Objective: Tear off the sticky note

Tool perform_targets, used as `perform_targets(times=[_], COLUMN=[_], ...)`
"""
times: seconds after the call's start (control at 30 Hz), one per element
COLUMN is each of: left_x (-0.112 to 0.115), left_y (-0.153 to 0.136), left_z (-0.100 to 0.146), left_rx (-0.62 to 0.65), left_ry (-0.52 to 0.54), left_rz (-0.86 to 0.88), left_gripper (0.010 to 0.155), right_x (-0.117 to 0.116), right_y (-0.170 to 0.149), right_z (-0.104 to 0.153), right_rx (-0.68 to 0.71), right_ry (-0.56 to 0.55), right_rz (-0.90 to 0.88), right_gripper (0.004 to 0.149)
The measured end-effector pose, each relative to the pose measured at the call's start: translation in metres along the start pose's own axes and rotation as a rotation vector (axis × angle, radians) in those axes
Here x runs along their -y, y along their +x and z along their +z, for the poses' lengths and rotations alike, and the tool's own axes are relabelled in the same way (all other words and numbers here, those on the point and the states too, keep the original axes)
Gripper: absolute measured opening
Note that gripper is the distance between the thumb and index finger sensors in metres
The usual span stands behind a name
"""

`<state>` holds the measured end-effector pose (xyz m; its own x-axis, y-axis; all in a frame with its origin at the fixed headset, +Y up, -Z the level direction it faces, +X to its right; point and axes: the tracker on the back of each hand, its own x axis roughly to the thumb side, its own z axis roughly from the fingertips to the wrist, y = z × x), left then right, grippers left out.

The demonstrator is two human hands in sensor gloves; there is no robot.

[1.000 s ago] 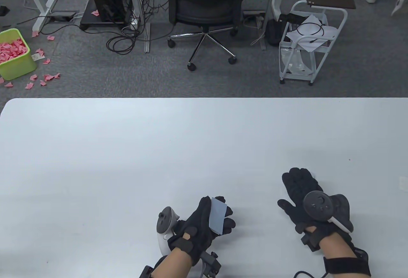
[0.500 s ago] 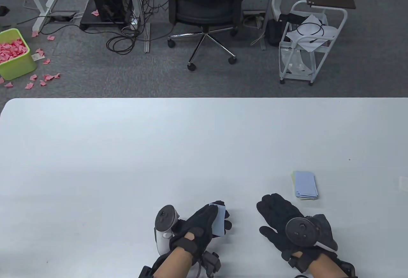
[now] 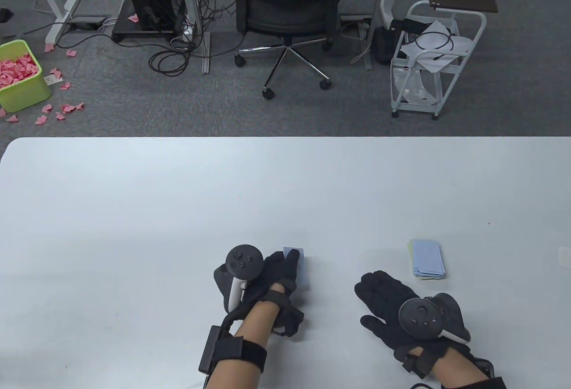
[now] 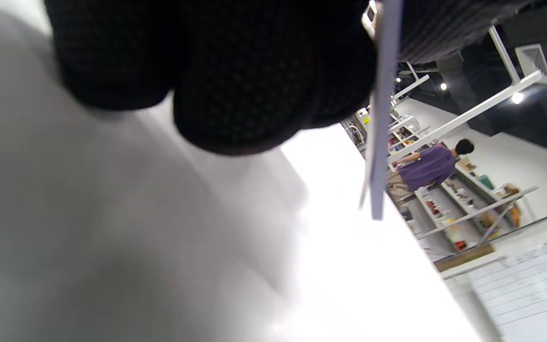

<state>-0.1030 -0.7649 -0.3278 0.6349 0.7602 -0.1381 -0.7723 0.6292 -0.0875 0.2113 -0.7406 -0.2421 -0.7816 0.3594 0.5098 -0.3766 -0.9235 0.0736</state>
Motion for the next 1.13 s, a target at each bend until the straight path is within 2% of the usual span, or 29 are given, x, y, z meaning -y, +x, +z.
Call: perform_targets(times=[0.13, 0.23, 0.33, 0.47, 0.57, 0.63, 0.8, 0.93, 1.13], left_x=[-0.016, -0.028, -0.036, -0.034, -0.030, -0.029, -0.036, -0.045, -0.050], left_y=[0.003, -0.002, -0.007, -0.001, 0.009, 0.014, 0.019, 0.022, 0.023], left_z=[-0.008, -0.001, 0.018, 0.059, 0.088, 0.102, 0.122, 0.128, 0.131], left_rx=[-0.051, -0.031, 0.092, 0.435, 0.618, 0.694, 0.825, 0.857, 0.877], left_ry=[0.010, -0.048, -0.114, -0.103, -0.086, -0.071, -0.053, -0.023, -0.005], left_rz=[-0.193, -0.365, -0.395, -0.427, -0.537, -0.580, -0.537, -0.599, -0.550], left_gripper=[0.073, 0.072, 0.071, 0.072, 0.074, 0.074, 0.074, 0.074, 0.073], right_x=[0.000, 0.000, -0.001, -0.001, 0.000, 0.002, 0.003, 0.002, -0.001], right_y=[-0.001, -0.004, -0.004, 0.000, 0.003, 0.006, 0.012, 0.014, 0.015], right_z=[-0.001, -0.001, -0.002, -0.002, -0.001, 0.001, 0.004, 0.003, 0.003], right_rx=[-0.003, -0.012, -0.015, 0.002, 0.011, 0.020, 0.051, 0.070, 0.069], right_ry=[0.009, 0.012, 0.017, 0.011, 0.000, -0.010, -0.023, -0.018, 0.002], right_rz=[-0.008, -0.020, -0.023, -0.005, 0.000, 0.005, 0.002, 0.000, -0.002], right_gripper=[0.063, 0.063, 0.063, 0.063, 0.062, 0.061, 0.061, 0.061, 0.061])
